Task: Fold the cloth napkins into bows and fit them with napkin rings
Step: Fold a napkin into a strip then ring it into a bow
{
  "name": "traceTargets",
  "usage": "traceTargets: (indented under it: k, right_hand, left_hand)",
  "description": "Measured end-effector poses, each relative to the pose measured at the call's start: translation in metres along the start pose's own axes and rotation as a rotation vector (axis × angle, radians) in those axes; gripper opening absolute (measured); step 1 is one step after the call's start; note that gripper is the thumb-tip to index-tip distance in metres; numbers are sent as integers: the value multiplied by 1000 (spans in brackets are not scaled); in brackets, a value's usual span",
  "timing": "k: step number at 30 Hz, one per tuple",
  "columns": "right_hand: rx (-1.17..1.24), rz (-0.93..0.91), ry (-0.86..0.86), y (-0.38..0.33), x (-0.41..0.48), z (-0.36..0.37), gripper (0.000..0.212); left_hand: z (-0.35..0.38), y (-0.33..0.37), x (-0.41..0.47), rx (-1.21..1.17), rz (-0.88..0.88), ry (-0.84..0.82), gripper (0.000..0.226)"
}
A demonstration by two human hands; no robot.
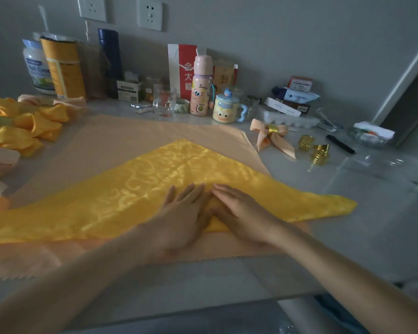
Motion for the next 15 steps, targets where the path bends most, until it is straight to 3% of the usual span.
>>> traceTargets:
  k: [6,12,15]
  right_hand:
    - [-119,117,-63,31,-15,-1,59]
    - [-134,347,-21,88,-58,-32,64]
    - [-84,471,13,121,-84,-50,74]
  left_hand:
    - [6,5,0,16,-2,-8,129]
    - [7,3,3,13,11,7,130]
    - [6,4,2,19,13,-7,107]
Point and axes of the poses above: each hand's wrist, its own x-axis towards the middle knuckle, its own z-axis out of the palm, y = z × x, the point moved 8 cm from there along x, towards the middle knuckle, and after that the axes turned 13 degrees about x, right-handed, at the moved point
